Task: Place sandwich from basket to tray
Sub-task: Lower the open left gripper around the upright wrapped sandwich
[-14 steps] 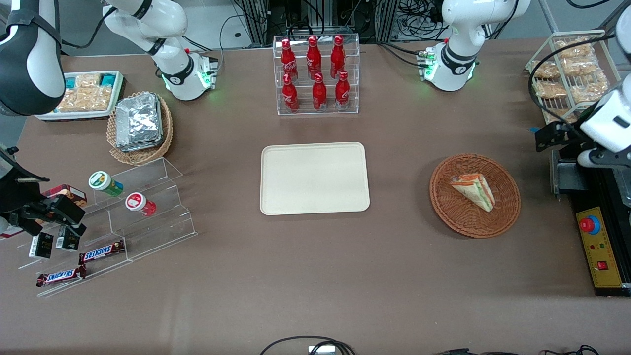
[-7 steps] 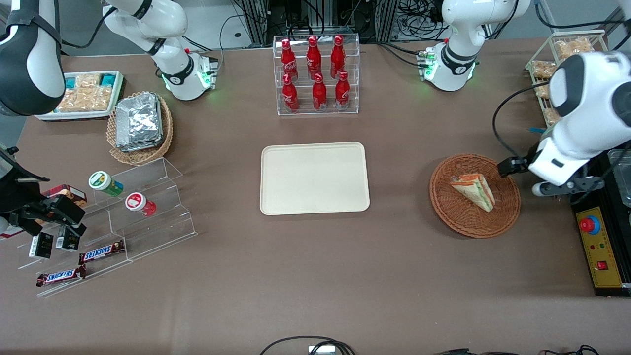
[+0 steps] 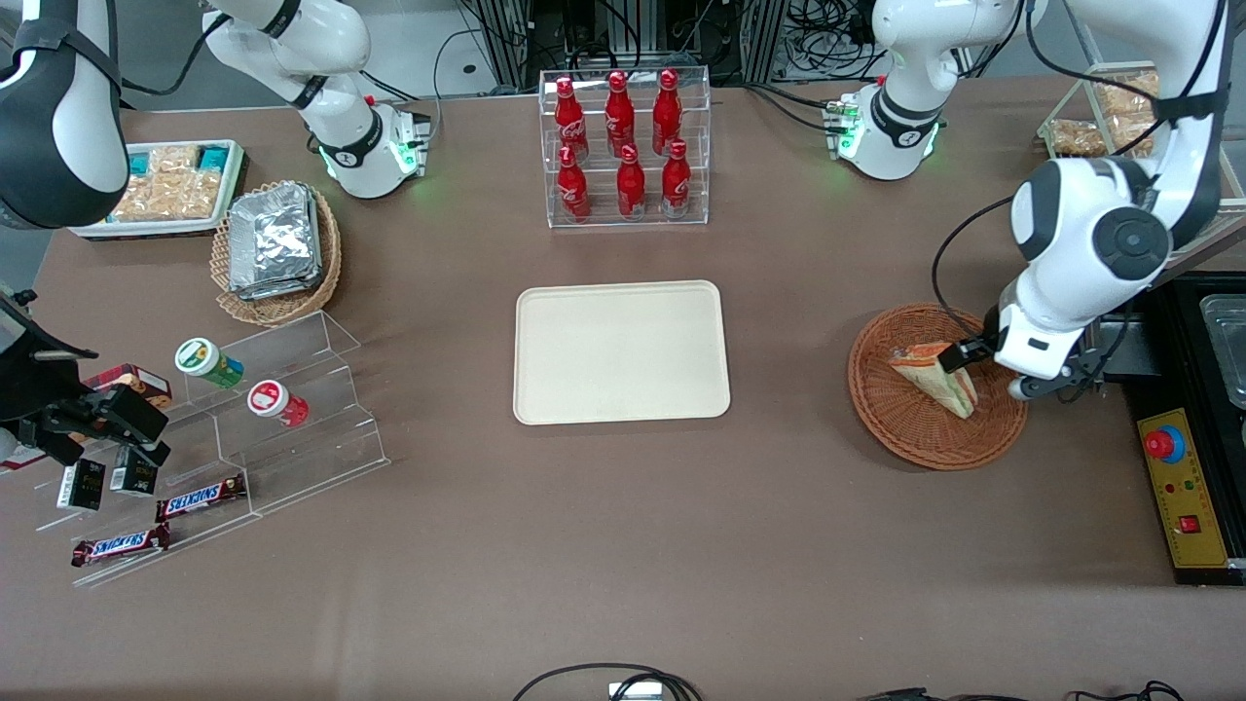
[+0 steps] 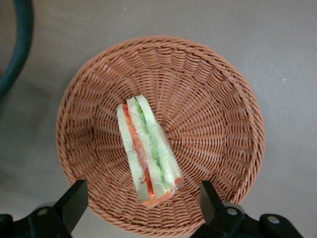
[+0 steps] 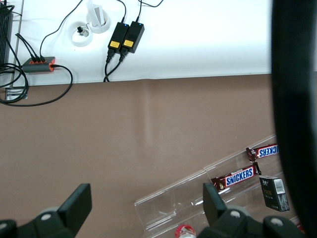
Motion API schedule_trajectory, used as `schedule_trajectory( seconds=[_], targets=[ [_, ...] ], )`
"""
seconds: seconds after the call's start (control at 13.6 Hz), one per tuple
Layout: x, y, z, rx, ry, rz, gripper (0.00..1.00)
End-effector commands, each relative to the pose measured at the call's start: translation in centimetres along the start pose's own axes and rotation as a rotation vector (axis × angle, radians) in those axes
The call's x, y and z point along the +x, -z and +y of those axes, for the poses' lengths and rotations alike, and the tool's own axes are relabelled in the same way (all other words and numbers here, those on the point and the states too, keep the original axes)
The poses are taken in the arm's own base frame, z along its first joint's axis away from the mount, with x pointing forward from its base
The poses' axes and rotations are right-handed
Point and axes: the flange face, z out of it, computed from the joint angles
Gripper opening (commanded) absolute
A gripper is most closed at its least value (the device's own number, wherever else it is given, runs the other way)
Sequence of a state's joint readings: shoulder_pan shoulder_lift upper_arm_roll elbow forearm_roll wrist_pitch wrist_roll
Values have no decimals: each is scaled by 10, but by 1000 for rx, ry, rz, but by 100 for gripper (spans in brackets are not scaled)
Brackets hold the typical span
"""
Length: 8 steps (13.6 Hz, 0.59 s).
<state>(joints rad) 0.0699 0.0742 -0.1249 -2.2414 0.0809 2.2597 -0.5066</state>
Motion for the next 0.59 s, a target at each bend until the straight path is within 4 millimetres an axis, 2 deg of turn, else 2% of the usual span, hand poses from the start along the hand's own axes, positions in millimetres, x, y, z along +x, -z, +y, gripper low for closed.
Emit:
schedule_trajectory(
  seconds=[0.0, 0.51],
  targets=[
    [-6, -21, 11, 0, 71, 10, 100],
    [-18, -64, 4, -12, 150, 8, 100]
  ],
)
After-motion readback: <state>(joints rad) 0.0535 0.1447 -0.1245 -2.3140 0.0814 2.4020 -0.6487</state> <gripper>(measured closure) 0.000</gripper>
